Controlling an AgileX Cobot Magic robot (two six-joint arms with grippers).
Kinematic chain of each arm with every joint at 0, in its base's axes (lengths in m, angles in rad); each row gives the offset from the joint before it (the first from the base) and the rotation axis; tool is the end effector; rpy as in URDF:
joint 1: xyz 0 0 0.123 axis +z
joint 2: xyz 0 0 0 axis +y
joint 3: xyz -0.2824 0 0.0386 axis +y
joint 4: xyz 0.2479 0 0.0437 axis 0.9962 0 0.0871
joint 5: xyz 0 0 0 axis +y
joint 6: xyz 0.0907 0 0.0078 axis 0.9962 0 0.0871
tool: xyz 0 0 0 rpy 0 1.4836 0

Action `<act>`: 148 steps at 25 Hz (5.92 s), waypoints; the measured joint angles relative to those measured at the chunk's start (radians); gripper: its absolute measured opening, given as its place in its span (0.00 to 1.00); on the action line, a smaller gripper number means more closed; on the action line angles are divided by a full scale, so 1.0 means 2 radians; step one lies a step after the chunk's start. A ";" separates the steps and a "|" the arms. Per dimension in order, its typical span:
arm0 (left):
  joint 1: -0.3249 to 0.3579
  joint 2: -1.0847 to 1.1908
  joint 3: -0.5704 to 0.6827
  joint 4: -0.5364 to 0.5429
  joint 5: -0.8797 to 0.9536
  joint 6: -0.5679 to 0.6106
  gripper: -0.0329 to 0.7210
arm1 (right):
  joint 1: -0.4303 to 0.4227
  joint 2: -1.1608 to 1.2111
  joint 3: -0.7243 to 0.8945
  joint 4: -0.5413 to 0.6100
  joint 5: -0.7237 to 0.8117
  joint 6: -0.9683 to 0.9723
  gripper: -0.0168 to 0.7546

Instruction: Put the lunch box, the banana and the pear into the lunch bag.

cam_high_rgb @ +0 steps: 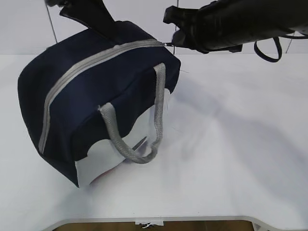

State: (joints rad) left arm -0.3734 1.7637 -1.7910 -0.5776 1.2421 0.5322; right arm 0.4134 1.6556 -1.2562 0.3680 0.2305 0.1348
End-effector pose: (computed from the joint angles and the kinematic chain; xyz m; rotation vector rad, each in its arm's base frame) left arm 0.3329 -0.1810 0.3748 1.0489 2.3471 -0.7297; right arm 0.3505 0.1620 0.2992 0.0359 2.1601 0.6238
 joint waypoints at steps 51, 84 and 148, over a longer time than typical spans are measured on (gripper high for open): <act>0.000 0.045 -0.001 -0.003 -0.008 -0.001 0.04 | -0.047 0.047 -0.059 -0.048 0.160 -0.059 0.57; 0.000 -0.028 0.006 0.160 -0.001 -0.131 0.52 | -0.047 0.009 -0.169 -0.120 0.501 -0.135 0.50; 0.000 -0.878 0.616 0.212 -0.011 -0.164 0.52 | -0.047 -0.821 0.371 -0.166 0.448 -0.117 0.50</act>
State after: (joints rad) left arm -0.3740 0.0085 -0.5591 -0.1533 1.2203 0.2033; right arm 0.3202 0.0134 -0.5151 0.0357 1.1266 -0.0997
